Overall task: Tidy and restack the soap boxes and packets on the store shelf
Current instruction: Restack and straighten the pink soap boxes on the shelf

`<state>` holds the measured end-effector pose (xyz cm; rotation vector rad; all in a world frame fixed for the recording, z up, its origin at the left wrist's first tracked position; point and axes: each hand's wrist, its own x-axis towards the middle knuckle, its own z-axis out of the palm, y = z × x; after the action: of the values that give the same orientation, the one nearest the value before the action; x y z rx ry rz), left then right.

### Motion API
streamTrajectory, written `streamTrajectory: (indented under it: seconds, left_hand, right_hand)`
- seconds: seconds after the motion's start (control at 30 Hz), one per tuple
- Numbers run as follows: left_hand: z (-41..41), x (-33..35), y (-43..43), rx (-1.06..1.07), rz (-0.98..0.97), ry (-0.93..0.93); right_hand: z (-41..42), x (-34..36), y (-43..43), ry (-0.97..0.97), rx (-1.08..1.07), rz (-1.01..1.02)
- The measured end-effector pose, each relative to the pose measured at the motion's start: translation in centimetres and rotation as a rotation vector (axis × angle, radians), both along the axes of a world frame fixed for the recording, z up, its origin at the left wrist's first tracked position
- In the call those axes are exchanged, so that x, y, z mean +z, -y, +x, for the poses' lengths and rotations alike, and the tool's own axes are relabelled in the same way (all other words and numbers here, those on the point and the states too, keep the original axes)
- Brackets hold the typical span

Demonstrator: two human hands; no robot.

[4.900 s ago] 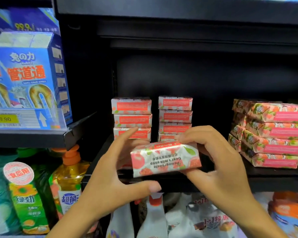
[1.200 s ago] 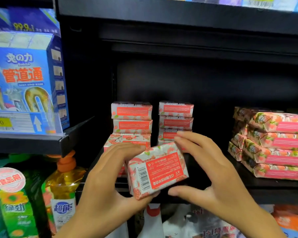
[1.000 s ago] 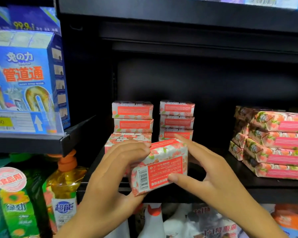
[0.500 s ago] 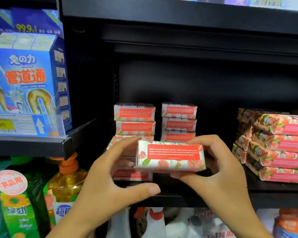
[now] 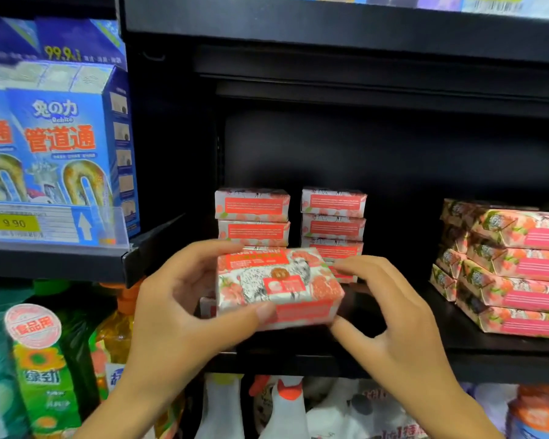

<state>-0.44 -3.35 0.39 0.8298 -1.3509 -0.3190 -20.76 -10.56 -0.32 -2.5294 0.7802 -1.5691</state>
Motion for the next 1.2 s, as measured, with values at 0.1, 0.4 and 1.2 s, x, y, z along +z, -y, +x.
streamTrajectory:
  seconds: [0.1, 0.4, 1.2]
  left_hand:
    - [0.6, 0.7, 0.5, 0.076, -0.058, -0.038]
    - [2.1, 0.4, 3.6, 0.271, 0.056, 0.011]
    - [-1.4, -2.6, 3.1, 0.656, -0.405, 0.51]
  right_hand:
    - [-0.3, -0.6, 0.4, -0.148, -0.05, 0.134]
    - [-0.3, -2.4, 1.2, -0.445, -0.131, 0.205]
    - [-0.7, -1.5, 2.2, -0.035, -0.06, 0.082]
